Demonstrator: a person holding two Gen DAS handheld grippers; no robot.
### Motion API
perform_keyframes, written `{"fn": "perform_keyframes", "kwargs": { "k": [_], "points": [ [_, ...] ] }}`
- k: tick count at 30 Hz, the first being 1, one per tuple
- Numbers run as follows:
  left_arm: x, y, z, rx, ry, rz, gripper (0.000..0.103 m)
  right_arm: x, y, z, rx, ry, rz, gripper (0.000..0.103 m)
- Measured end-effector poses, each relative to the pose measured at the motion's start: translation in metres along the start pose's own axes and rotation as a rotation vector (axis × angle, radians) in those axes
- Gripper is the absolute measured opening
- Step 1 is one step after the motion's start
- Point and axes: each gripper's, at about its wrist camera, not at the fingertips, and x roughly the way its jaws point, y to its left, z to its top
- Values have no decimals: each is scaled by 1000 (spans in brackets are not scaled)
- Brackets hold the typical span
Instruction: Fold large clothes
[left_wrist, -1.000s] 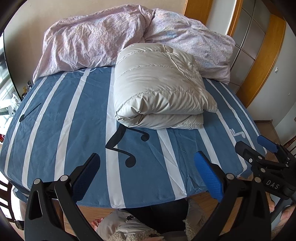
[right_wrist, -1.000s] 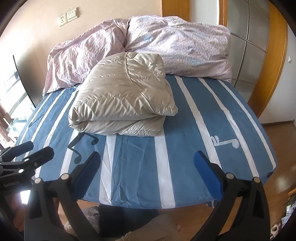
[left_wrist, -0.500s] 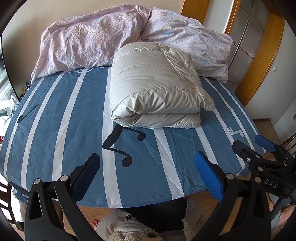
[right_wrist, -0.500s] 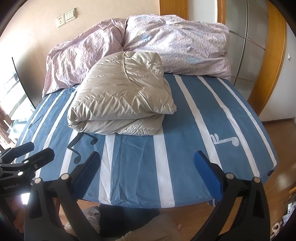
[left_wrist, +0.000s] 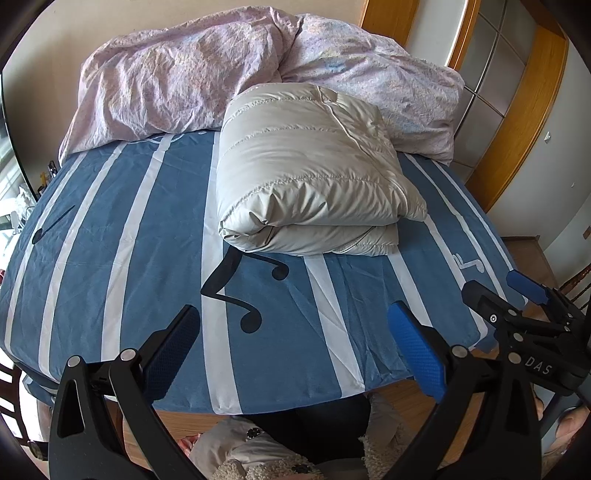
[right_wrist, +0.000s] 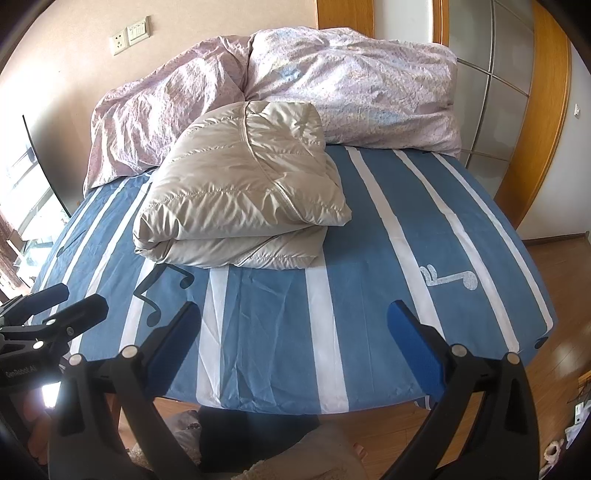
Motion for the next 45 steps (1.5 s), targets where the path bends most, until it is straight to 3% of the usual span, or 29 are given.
{"fn": "perform_keyframes", "kwargs": {
  "k": [45],
  "points": [
    [2, -3, 3, 11, -6, -3, 102, 2, -4, 2, -2, 1, 3, 101]
  ]
}}
